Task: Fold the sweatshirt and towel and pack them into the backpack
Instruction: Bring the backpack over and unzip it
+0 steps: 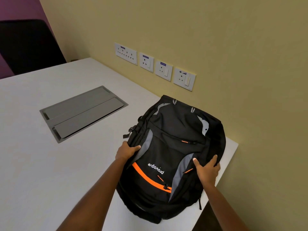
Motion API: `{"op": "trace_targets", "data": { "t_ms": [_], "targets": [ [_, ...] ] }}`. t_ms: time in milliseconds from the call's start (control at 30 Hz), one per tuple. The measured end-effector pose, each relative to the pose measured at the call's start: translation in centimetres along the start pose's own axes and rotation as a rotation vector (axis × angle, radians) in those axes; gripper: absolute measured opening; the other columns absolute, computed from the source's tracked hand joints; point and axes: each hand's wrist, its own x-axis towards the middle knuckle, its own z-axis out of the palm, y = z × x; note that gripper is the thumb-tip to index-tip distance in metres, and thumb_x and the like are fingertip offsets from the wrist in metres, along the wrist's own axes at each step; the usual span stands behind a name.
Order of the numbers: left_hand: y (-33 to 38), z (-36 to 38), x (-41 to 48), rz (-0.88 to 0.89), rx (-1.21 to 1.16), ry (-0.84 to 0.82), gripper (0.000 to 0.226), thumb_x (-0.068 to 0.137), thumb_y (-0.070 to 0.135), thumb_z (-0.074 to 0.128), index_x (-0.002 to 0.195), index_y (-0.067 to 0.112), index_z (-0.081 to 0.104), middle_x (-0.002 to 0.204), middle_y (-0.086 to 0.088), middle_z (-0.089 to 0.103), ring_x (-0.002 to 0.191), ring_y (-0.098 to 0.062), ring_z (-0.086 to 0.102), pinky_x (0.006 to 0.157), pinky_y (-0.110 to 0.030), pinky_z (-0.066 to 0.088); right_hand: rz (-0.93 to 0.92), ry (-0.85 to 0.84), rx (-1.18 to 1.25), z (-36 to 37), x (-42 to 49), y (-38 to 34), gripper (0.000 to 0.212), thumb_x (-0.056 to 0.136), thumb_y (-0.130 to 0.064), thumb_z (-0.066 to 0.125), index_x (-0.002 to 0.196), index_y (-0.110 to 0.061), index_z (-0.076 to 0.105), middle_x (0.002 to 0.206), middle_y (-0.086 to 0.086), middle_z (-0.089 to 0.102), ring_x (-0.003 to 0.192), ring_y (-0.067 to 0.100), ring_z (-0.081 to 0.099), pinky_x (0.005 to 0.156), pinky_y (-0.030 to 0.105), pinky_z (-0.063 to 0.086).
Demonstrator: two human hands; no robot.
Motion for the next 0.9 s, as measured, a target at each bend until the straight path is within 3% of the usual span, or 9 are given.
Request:
{"op": "trace_targets", "data": {
  "t_ms": [167, 267, 300, 367, 433, 567, 767, 900],
  "targets": [
    [-0.2, -0.2, 0.4, -0.077, -0.166, -0.055, 0.068, 0.081, 0.032, 0.07, 0.132, -0.003, 0.042, 0.134, -0.02, 0.05, 0.121, -0.036, 0.05, 0.102, -0.041, 0.043, 0.185, -0.023, 0.218, -0.6, 1.4, 0.1, 0.092, 0.08, -0.019, 0.071, 0.147, -0.008, 0.008, 0.146, 0.024, 0.027, 0.128, 0.045, 0.035, 0.104, 0.049, 0.034],
    [-0.1, -0.3, 0.0, -0.138, -0.259, -0.096, 0.07, 0.082, 0.029, 0.069, 0.134, -0.006, 0.039, 0.136, -0.021, 0.047, 0.124, -0.036, 0.048, 0.1, -0.038, 0.042, 0.254, -0.047, 0.283, -0.8, 2.2, 0.3, 0.086, 0.076, -0.012, 0.073, 0.143, -0.003, 0.021, 0.14, 0.023, 0.038, 0.123, 0.043, 0.043, 0.102, 0.048, 0.038],
    [-0.1, -0.2, -0.3, -0.138, -0.27, -0.09, 0.067, 0.083, 0.027, 0.069, 0.133, -0.007, 0.04, 0.135, -0.021, 0.048, 0.123, -0.036, 0.048, 0.098, -0.037, 0.043, 0.298, -0.065, 0.321, -1.0, 2.3, 0.2, 0.079, 0.075, -0.009, 0.074, 0.139, 0.001, 0.029, 0.135, 0.023, 0.044, 0.117, 0.042, 0.048, 0.098, 0.048, 0.043],
    [-0.2, 0.1, -1.0, -0.117, -0.264, -0.043, 0.06, 0.084, 0.024, 0.067, 0.129, -0.008, 0.043, 0.131, -0.022, 0.052, 0.119, -0.035, 0.051, 0.095, -0.036, 0.045, 0.38, -0.119, 0.415, -1.5, 2.2, 0.0, 0.062, 0.072, -0.002, 0.073, 0.126, 0.009, 0.044, 0.121, 0.025, 0.055, 0.098, 0.037, 0.055, 0.077, 0.042, 0.051],
    [-0.3, 0.3, -1.9, -0.075, -0.242, 0.024, 0.052, 0.085, 0.022, 0.066, 0.124, -0.007, 0.048, 0.124, -0.022, 0.056, 0.113, -0.035, 0.055, 0.092, -0.036, 0.047, 0.385, -0.155, 0.487, -2.0, 2.1, -0.2, 0.051, 0.071, 0.004, 0.071, 0.118, 0.012, 0.051, 0.105, 0.023, 0.059, 0.088, 0.034, 0.055, 0.062, 0.035, 0.048],
    [-0.2, 0.2, -3.7, 0.028, -0.235, 0.154, 0.041, 0.083, 0.016, 0.063, 0.118, -0.004, 0.054, 0.116, -0.02, 0.062, 0.105, -0.035, 0.059, 0.09, -0.037, 0.049, 0.323, -0.175, 0.532, -2.5, 1.3, -1.0, 0.051, 0.073, 0.008, 0.068, 0.121, 0.009, 0.05, 0.115, 0.024, 0.058, 0.091, 0.033, 0.053, 0.086, 0.043, 0.048],
    [-1.1, -1.2, -6.7, 0.133, -0.263, 0.309, 0.039, 0.086, 0.017, 0.061, 0.118, -0.003, 0.054, 0.117, -0.018, 0.062, 0.105, -0.033, 0.06, 0.088, -0.035, 0.049, 0.174, -0.262, 0.58, -2.6, -0.8, -3.6, 0.05, 0.074, 0.01, 0.065, 0.121, 0.005, 0.051, 0.12, 0.022, 0.058, 0.094, 0.033, 0.054, 0.086, 0.04, 0.047],
    [-2.7, -3.1, -8.6, 0.139, -0.307, 0.412, 0.039, 0.088, 0.018, 0.059, 0.12, -0.002, 0.053, 0.117, -0.017, 0.062, 0.105, -0.031, 0.059, 0.083, -0.03, 0.047, 0.07, -0.329, 0.578, -1.5, -2.5, -5.5, 0.054, 0.073, 0.009, 0.067, 0.124, 0.003, 0.05, 0.122, 0.02, 0.058, 0.097, 0.032, 0.055, 0.093, 0.043, 0.047]
  ]
}}
